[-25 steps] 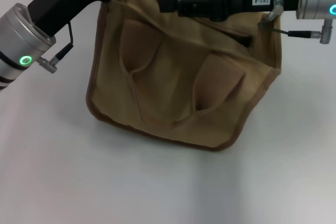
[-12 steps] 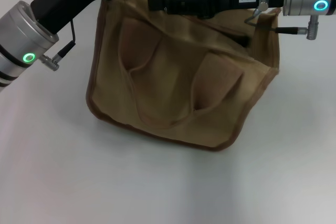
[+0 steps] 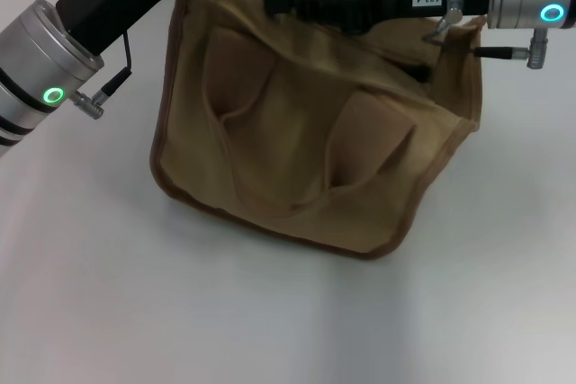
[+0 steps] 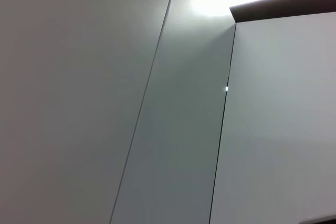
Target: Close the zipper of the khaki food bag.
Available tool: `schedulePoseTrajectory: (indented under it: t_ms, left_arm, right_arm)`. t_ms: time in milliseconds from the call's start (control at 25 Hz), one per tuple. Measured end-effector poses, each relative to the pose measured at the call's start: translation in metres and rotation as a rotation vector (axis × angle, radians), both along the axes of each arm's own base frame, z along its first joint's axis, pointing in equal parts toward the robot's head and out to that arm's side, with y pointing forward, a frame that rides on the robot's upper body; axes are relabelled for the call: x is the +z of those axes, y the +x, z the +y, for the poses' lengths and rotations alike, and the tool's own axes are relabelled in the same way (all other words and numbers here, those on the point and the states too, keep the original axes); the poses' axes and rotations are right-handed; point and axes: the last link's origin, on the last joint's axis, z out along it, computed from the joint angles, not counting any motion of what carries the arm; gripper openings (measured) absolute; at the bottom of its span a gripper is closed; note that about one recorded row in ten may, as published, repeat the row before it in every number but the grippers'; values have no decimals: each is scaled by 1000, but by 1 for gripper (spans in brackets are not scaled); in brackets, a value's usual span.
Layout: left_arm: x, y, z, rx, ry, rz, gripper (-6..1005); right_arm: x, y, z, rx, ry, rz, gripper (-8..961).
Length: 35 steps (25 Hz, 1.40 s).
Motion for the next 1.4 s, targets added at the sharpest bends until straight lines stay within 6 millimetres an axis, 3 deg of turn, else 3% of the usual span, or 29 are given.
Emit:
schedulePoseTrajectory:
  t_ms: [600,800,920,1120,1400]
  left_arm:
    - [0,0,0,4,1,-2,80]
    - [0,0,-1,1,0,-4,80]
    - [0,0,-1,0,-1,-5,80]
    - [0,0,0,0,0,-4,81]
    - [0,1,0,1,-1,-3,82]
  right_arm:
    - [-3,0,1,7,1,-8,-1]
    - [-4,2,1,-8,1,-7,22]
    - [-5,3,0,-11,-3,-7,198]
    - [-8,6,-2,-25,-25,-4,317]
    - [-12,2,4,-30,-19,-11,316]
